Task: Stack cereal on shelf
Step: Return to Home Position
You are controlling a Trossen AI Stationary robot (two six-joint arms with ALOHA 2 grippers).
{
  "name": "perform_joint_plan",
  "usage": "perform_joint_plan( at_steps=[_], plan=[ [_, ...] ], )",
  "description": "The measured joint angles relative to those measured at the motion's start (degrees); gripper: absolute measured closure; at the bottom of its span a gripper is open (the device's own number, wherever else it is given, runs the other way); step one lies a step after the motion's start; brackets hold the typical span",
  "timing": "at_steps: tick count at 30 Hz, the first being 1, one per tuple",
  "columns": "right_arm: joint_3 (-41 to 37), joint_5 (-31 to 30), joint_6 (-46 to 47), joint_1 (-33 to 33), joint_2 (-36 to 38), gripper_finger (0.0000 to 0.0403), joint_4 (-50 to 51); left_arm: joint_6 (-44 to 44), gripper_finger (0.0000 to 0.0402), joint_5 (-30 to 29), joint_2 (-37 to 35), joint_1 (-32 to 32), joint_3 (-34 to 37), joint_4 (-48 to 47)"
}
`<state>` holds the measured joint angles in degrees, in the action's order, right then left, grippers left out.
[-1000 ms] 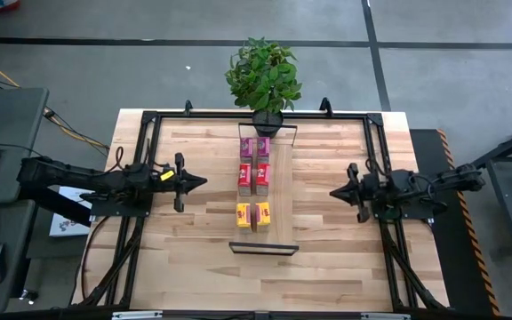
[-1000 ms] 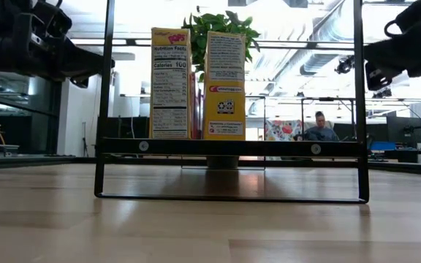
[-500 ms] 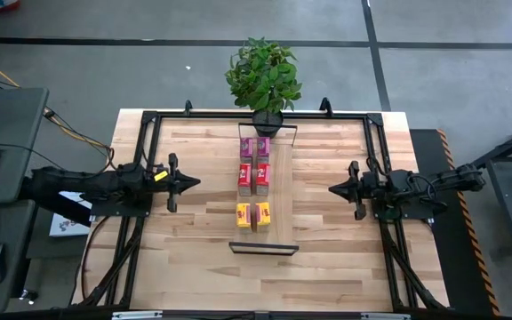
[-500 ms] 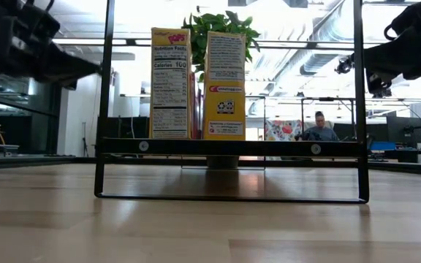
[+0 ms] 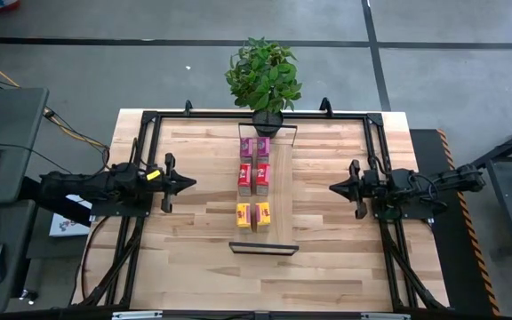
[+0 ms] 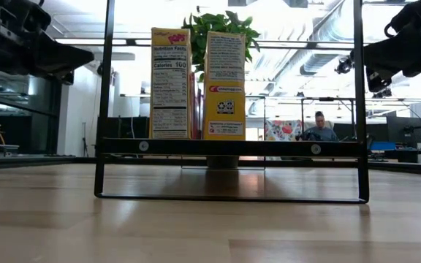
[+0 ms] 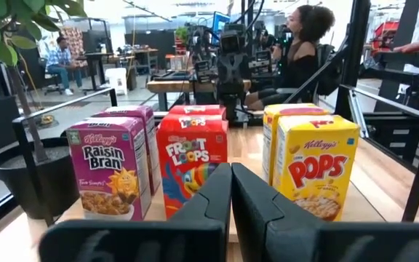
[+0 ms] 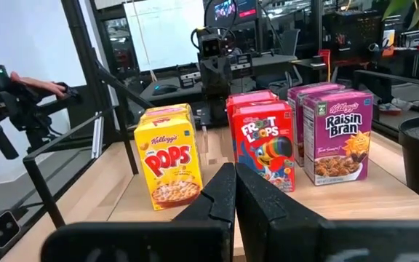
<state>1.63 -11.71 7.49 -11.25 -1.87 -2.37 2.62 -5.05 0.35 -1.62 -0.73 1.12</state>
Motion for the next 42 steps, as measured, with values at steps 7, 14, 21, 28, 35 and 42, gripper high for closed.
perform_joint_plan(
  at_steps=[7, 14, 21, 28, 35, 42],
  plan=[
    [-1.05, 0.16, 0.0, -0.15, 1.84, 0.0402, -0.49, 0.01, 0.0398, 0.0, -0.14, 0.01, 0.0, 0.05],
    [-1.07, 1.02, 0.0, 2.08, 1.84, 0.0402, -0.41, 0.01, 0.0398, 0.0, -0.14, 0.01, 0.0, 0.07],
    [-1.07, 1.0, 0.0, 4.53, 1.47, 0.0402, -0.43, 0.01, 0.0398, -0.03, -0.14, 0.03, 0.0, 0.09],
    [-1.07, 0.99, 0.0, 4.52, 1.4, 0.0402, -0.4, -0.01, 0.0398, -0.03, -0.14, 0.08, 0.0, 0.09],
    [-1.09, 0.98, 0.0, 4.52, 1.4, 0.0402, -0.42, 0.01, 0.0398, -0.03, -0.14, 0.12, 0.0, 0.09],
    [-1.11, 0.97, 0.0, 4.52, 1.4, 0.0402, -0.42, 0.0, 0.0398, -0.03, -0.14, 0.1, 0.0, 0.09]
  ],
)
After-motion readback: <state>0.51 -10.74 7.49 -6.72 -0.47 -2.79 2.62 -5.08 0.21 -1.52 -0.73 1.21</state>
